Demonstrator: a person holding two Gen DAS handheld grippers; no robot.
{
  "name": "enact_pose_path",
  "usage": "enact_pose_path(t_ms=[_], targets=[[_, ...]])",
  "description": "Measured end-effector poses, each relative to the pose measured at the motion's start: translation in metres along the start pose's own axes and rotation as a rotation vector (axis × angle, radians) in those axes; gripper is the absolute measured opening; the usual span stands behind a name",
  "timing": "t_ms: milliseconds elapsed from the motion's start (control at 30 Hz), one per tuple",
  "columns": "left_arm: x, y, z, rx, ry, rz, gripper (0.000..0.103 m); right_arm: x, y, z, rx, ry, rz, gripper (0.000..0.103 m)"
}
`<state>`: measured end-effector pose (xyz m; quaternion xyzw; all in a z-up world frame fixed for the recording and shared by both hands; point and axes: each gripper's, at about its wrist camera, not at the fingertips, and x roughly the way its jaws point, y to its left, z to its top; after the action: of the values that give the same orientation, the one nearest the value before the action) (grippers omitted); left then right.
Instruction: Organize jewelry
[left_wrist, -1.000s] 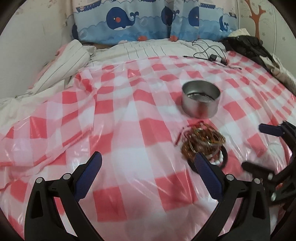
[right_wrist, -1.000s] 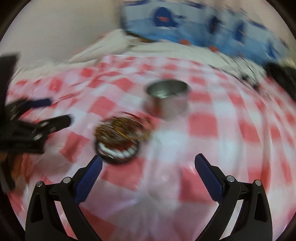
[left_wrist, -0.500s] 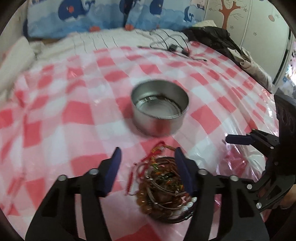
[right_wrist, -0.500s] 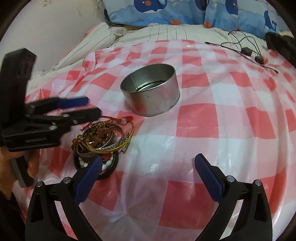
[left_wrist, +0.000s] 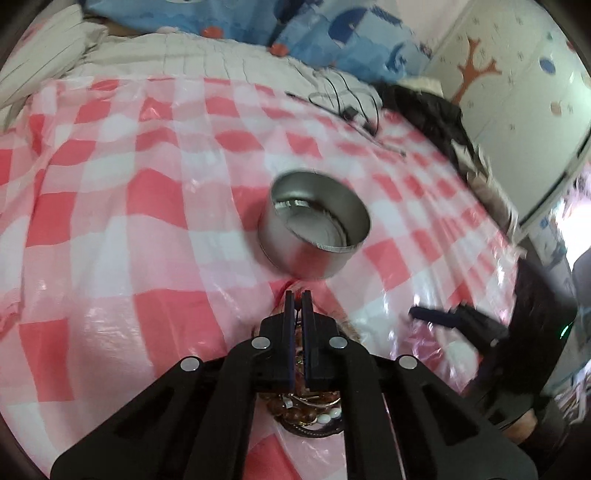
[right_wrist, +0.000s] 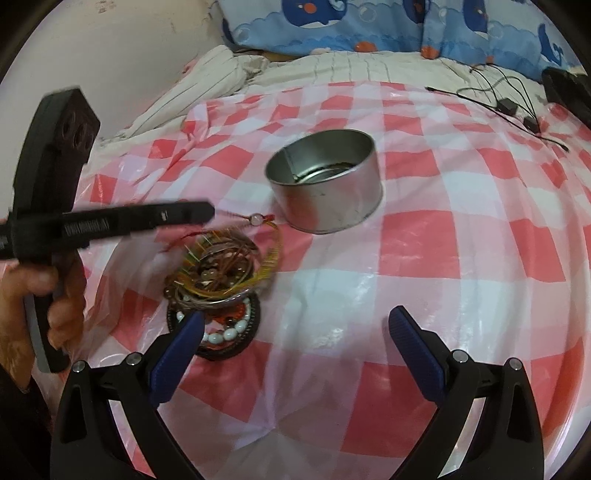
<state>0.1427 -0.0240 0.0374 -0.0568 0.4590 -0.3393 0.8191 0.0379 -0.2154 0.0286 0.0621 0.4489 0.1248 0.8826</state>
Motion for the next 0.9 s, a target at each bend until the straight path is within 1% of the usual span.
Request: enact_pose_path(t_ms=[33,100,267,400,500,600,633,700,767,833,900], targets=[[-0.001,0.002,0.001,-0.003,0.002,0.002,0.003,0.002,0.002,-0.001,-0.010,0.005,-0.004,0.096],[-0.002,0.007,0.003,-0.007,0.002,0.032,0.003,0.005,0.005,-0.002,-0.017,0.013,-0.010,0.096],[-0.009,0.012,0.006,-0.025,-0.027,0.026,0.003,0.005,0.004,-0.003,-0.010,0.001,0.003,0.096],[-0.022,0.010,0.010,-0.025,-0.068,0.012,0.003,0.003,0.012,0.002,-0.041,-0.025,0.039,0.096],[-0.033,0.012,0.013,-0.036,-0.102,0.005,0.003,0.006,0.023,0.008,-0.084,-0.037,0.086,0.095],[-0.041,0.017,0.015,-0.052,-0.121,0.001,0.003,0.006,0.030,0.015,-0.115,-0.057,0.094,0.095],[-0.042,0.019,0.015,-0.058,-0.123,0.000,0.003,0.006,0.032,0.016,-0.126,-0.060,0.094,0.093],[-0.042,0.021,0.015,-0.064,-0.122,-0.001,0.003,0.007,0.035,0.019,-0.143,-0.064,0.090,0.080],[-0.042,0.023,0.015,-0.071,-0.123,-0.006,0.003,0.009,0.034,0.021,-0.148,-0.064,0.077,0.073],[-0.042,0.023,0.015,-0.069,-0.122,-0.009,0.003,0.014,0.033,0.025,-0.152,-0.042,0.080,0.068],[-0.041,0.023,0.014,-0.068,-0.120,-0.010,0.003,0.020,0.036,0.026,-0.185,-0.008,0.078,0.064]])
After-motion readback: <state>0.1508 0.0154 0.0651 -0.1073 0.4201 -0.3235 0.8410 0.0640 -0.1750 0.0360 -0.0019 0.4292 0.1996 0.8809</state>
